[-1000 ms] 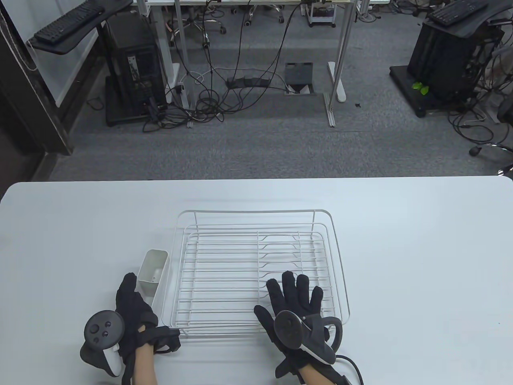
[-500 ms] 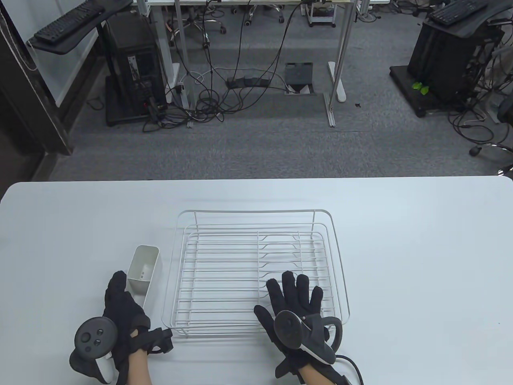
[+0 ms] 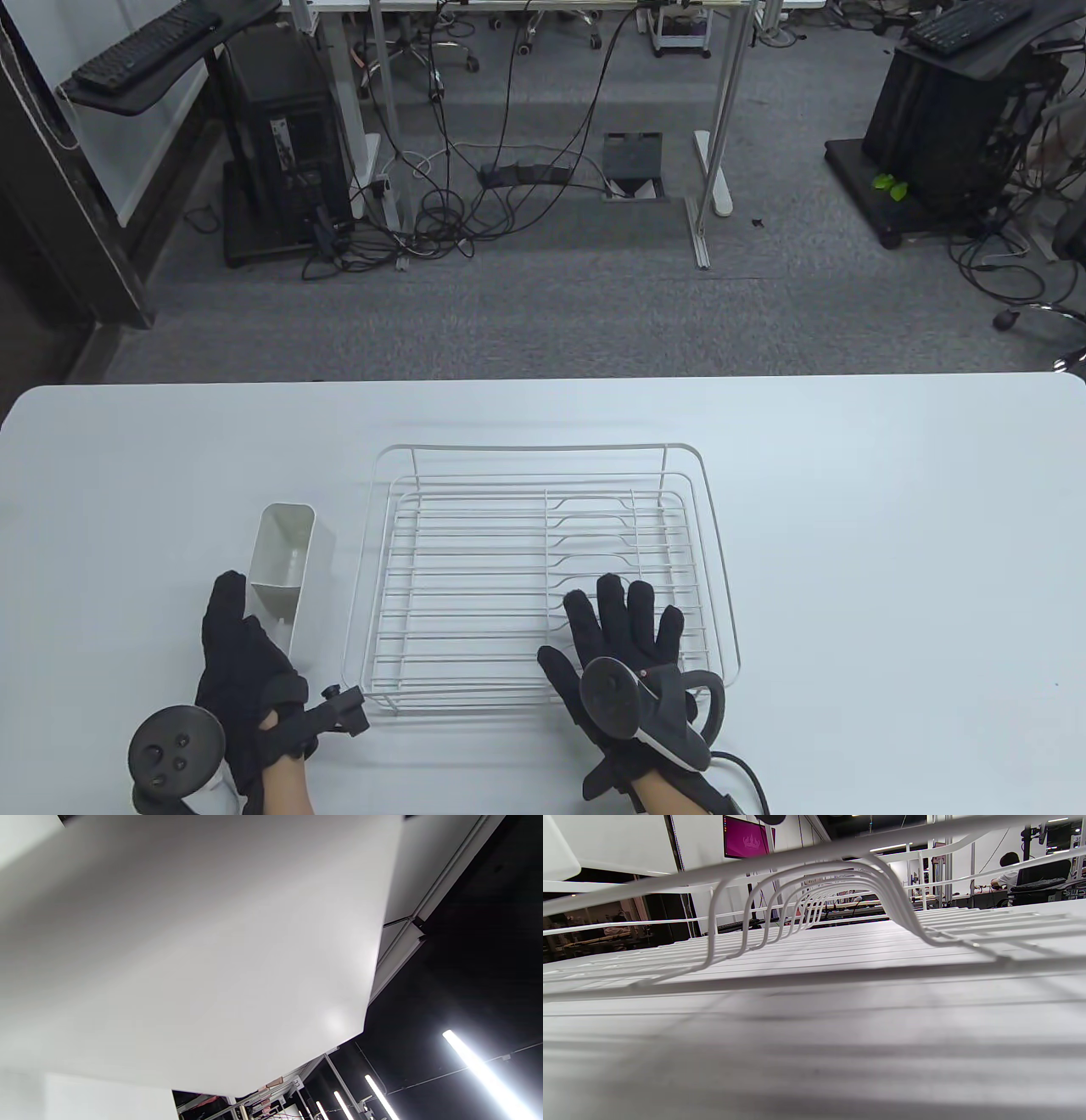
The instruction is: Hang the cutlery bin on dish rack (Opening facing upward)
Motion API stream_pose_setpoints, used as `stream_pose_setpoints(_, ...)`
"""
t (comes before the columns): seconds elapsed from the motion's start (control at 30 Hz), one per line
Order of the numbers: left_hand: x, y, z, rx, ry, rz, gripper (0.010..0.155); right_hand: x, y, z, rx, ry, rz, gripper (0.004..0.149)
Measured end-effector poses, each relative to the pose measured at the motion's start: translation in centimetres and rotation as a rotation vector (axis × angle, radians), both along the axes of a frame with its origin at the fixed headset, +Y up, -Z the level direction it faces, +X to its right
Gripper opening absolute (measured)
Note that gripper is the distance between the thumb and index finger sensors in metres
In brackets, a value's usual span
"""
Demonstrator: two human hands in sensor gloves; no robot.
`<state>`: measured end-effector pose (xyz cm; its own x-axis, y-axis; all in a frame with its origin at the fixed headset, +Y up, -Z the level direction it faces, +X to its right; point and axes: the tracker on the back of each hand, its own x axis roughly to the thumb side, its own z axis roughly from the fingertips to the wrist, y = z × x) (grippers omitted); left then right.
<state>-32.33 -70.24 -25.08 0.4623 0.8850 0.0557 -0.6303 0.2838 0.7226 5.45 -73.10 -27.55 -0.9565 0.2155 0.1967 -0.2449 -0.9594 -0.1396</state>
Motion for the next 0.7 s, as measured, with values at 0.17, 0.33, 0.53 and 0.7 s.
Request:
stream_pose_setpoints(0.17, 1.1, 0.8, 0.2, 0.08, -0.019, -0.045, 0.051, 0.0, 0.0, 0.0, 0.0, 0.0, 0.0, 0.076)
stream_pose_setpoints(0.33, 2.6, 1.6, 0.4, 0.122, -0.055, -0.088, 0.051, 0.0, 0.0, 0.0, 0.0, 0.0, 0.0, 0.076)
stream_pose_setpoints(0.53, 4.8, 2.2, 0.2, 0.141, -0.111, -0.143, 0.051, 0.0, 0.0, 0.0, 0.0, 0.0, 0.0, 0.076)
stream_pose_setpoints(0.7, 6.8, 2.6, 0.0, 0.158, -0.181, -0.169, 0.051, 0.0, 0.0, 0.0, 0.0, 0.0, 0.0, 0.076)
